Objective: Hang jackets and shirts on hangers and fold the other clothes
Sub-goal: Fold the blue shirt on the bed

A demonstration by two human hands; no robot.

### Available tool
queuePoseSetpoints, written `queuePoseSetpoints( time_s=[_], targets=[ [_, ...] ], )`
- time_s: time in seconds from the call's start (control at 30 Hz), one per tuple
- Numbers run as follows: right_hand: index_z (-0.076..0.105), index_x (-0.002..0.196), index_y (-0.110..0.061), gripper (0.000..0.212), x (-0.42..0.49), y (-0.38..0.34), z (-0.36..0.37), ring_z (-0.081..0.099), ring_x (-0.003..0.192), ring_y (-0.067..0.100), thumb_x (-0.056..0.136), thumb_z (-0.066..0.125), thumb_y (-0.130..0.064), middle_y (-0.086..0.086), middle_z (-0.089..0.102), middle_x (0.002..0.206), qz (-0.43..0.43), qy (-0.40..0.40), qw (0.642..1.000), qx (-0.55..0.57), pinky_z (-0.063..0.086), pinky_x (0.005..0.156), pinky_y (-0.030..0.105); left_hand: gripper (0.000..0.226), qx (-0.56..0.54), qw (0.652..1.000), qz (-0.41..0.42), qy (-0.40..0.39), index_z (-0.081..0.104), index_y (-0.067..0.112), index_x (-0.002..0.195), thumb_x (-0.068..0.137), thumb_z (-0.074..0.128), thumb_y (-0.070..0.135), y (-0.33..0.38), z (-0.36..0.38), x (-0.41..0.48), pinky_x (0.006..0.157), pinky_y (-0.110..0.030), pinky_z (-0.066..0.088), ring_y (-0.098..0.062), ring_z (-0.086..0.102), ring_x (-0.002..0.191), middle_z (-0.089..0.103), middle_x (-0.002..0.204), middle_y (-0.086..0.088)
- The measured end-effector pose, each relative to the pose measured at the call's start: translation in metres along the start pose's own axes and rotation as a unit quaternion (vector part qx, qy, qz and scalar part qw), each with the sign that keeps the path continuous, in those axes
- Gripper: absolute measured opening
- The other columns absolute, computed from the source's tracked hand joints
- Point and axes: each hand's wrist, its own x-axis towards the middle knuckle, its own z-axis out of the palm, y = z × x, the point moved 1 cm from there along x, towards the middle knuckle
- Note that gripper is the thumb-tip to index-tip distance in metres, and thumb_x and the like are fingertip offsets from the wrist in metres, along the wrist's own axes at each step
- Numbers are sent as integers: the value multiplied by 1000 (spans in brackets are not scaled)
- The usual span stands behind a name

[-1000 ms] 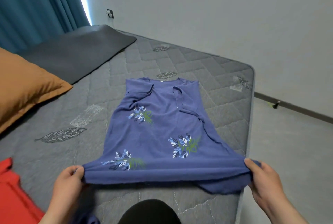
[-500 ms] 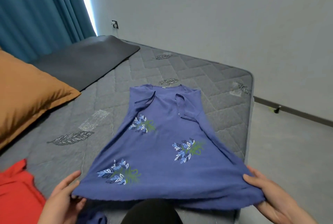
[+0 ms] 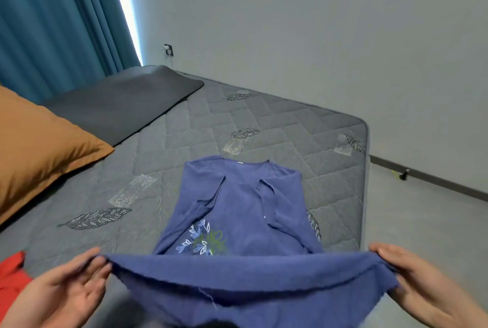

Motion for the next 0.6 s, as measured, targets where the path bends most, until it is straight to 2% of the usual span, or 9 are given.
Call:
queuePoseSetpoints(
  time_s=[0.07,0.1,0.17,0.27,0.33,0.43,0.47,0.53,0.6],
  targets=[
    [77,73,-2,41,32,-1,8,66,53,22,35,91,-4,18,68,80,18,27,999,41,50,40,25,69,60,992,-60,98,79,5,82,15,96,7,0,33,25,59,-34,60,-21,74,77,75,99,-10],
    [76,78,-1,44,46,-3,12,67,54,24,36,90,-2,19,69,81,22,36,996,77,51,41,26,69,92,983,-39,154,78,4,74,6,94,4,5,42,37,53,-32,59,-20,73,67,76,89,-9],
    [68,91,-1,36,70,-16,27,65,50,23,56,77,3,16,69,77,34,40,996,73,51,39,24,48,116,968,-66,213,75,2,80,35,89,2,6,52,84,51,-30,59,-20,73,63,75,88,-10],
    [57,94,-7,21,115,-45,43,59,39,18,83,46,7,11,65,62,42,70,995,51,50,36,22,15,158,942,-68,289,61,8,95,89,47,8,12,58,149,65,-28,59,-21,68,80,74,97,-9],
    [55,93,-4,31,146,-63,59,63,43,21,68,58,14,14,64,62,23,80,995,47,55,42,25,21,174,936,-57,301,58,7,93,96,37,10,22,66,192,89,-32,49,-22,59,99,62,121,-9],
    [52,113,-1,100,186,-96,78,71,76,33,20,86,11,24,59,97,-63,89,986,130,61,70,36,28,199,941,-6,275,50,5,124,101,34,8,33,71,248,100,-38,40,-26,51,121,53,136,-10],
    [44,132,-6,106,198,-103,85,66,95,38,36,87,9,26,53,112,-93,83,979,161,58,83,42,39,224,940,24,255,39,8,140,101,36,6,33,75,262,100,-40,42,-28,50,121,56,128,-11],
    [22,151,-27,83,213,-102,96,54,116,40,84,59,6,26,42,126,-112,69,977,171,49,99,47,59,302,925,93,211,22,17,152,99,43,1,26,86,270,97,-39,45,-27,53,110,57,103,-7],
    [27,146,-33,67,223,-74,90,57,103,35,94,45,4,22,49,120,-100,85,988,83,54,91,46,58,396,881,134,224,30,16,149,97,51,1,5,74,262,96,-33,47,-25,56,109,59,102,-4]
  ],
)
